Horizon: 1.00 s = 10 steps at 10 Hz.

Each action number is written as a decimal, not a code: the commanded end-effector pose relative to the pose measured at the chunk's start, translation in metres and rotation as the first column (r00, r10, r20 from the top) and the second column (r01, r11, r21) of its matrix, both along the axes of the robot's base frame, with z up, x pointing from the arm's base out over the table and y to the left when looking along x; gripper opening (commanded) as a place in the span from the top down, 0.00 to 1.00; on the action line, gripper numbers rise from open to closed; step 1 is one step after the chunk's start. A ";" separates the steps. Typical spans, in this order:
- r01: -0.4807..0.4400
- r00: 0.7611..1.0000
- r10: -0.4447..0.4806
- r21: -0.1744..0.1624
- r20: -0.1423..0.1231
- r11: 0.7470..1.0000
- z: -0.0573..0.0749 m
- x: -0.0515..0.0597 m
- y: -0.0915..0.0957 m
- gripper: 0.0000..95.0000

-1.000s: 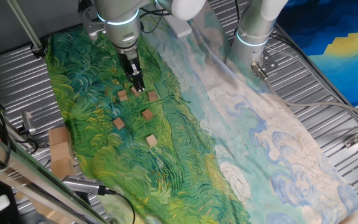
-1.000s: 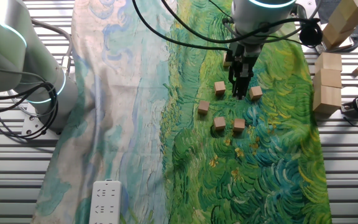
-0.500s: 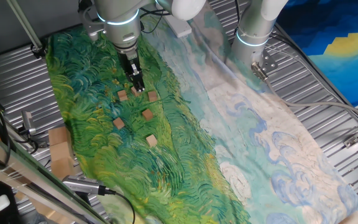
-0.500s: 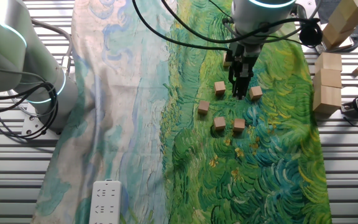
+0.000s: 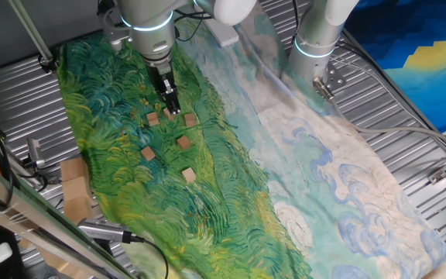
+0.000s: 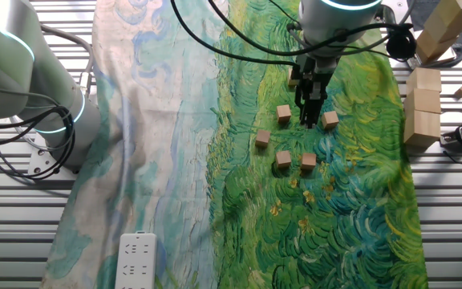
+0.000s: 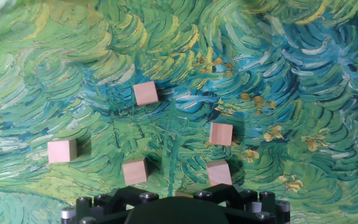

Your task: Stack the blocks into a pyramid shape

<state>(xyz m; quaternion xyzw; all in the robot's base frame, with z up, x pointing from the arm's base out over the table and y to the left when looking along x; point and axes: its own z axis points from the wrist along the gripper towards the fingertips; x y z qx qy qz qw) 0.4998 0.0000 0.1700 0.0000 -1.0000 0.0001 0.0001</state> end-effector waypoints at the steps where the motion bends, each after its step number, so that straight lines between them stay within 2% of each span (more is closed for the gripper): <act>1: -0.546 0.837 0.547 -0.031 0.018 0.837 0.001 0.001 -0.007 1.00; 2: -0.562 0.826 0.563 -0.033 0.014 0.826 0.007 0.004 -0.022 1.00; 5: -0.582 0.813 0.583 -0.031 0.010 0.812 0.015 0.016 -0.046 1.00; 8: -0.610 0.792 0.610 -0.029 0.010 0.792 0.018 0.029 -0.068 1.00; 10: -0.620 0.784 0.621 -0.023 0.016 0.784 0.013 0.036 -0.079 1.00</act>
